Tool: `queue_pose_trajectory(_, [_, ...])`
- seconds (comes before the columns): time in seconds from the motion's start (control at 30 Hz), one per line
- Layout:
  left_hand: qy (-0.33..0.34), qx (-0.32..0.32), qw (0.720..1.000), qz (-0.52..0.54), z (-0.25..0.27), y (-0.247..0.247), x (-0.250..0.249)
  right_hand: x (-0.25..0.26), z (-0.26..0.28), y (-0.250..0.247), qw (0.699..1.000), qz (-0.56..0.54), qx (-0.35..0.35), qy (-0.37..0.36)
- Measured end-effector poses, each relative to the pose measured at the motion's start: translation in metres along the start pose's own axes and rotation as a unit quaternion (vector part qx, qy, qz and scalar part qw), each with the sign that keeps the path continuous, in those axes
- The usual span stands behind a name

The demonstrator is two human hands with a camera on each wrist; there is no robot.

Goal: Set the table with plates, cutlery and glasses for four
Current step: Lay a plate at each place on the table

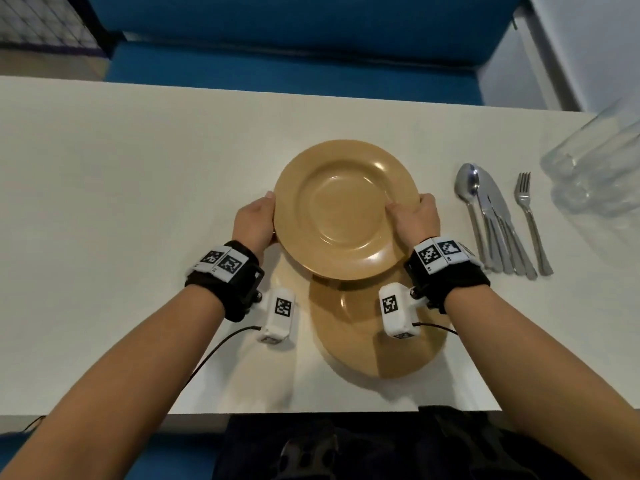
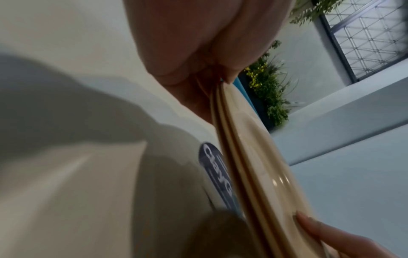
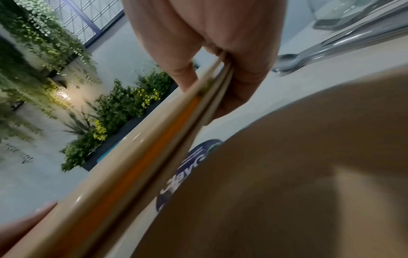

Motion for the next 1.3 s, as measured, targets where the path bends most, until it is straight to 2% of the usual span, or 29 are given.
queue_pose_trajectory(0.17, [-0.004, -0.034, 0.998, 0.046, -0.031, -0.078, -0.018, 0.048, 0.02, 0.058, 0.998, 0.06, -0.006, -0.034])
queue_pose_trajectory(0.33, [-0.002, -0.045, 0.998, 0.043, -0.057, -0.186, -0.052, 0.102, 0.06, 0.13, 0.999, 0.026, -0.018, -0.03])
queue_pose_trajectory(0.47, [0.002, -0.048, 0.999, -0.027, -0.064, -0.273, -0.072, 0.128, 0.097, 0.183, 0.999, -0.018, -0.042, -0.013])
queue_pose_trajectory(0.6, [0.017, -0.042, 0.991, -0.123, -0.066, -0.347, -0.082, 0.147, 0.127, 0.227, 0.999, -0.009, -0.042, -0.026])
queue_pose_trajectory(0.8, [0.022, -0.014, 0.953, -0.301, -0.071, -0.416, -0.095, 0.165, 0.152, 0.265, 0.999, 0.002, -0.02, -0.051])
queue_pose_trajectory(0.93, [0.026, -0.028, 0.928, -0.371, -0.073, -0.436, -0.104, 0.17, 0.161, 0.281, 0.998, 0.001, -0.008, -0.057])
queue_pose_trajectory(1.0, [0.067, -0.043, 0.916, -0.393, -0.072, -0.43, -0.114, 0.171, 0.163, 0.282, 0.999, 0.001, -0.012, -0.052])
queue_pose_trajectory(1.07, [0.129, -0.042, 0.918, -0.374, -0.073, -0.411, -0.127, 0.172, 0.161, 0.28, 0.999, -0.006, -0.017, -0.043])
queue_pose_trajectory(1.13, [0.145, -0.008, 0.932, -0.331, -0.078, -0.383, -0.134, 0.172, 0.158, 0.274, 0.999, -0.029, -0.021, -0.031])
queue_pose_trajectory(1.23, [0.063, 0.061, 0.977, -0.193, -0.086, -0.33, -0.13, 0.171, 0.149, 0.259, 0.998, -0.058, -0.022, -0.016])
queue_pose_trajectory(1.3, [0.014, 0.059, 0.993, -0.104, -0.089, -0.298, -0.125, 0.167, 0.139, 0.244, 0.997, -0.073, -0.034, -0.003])
Point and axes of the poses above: each hand's wrist, its own z-axis away from the middle knuckle, its own y-axis out of the palm, x = y × z, the point moved 5 cm from there along -z, towards the middle knuckle, and after that the axes turned 14 degrees about z, right-handed, at the moved point
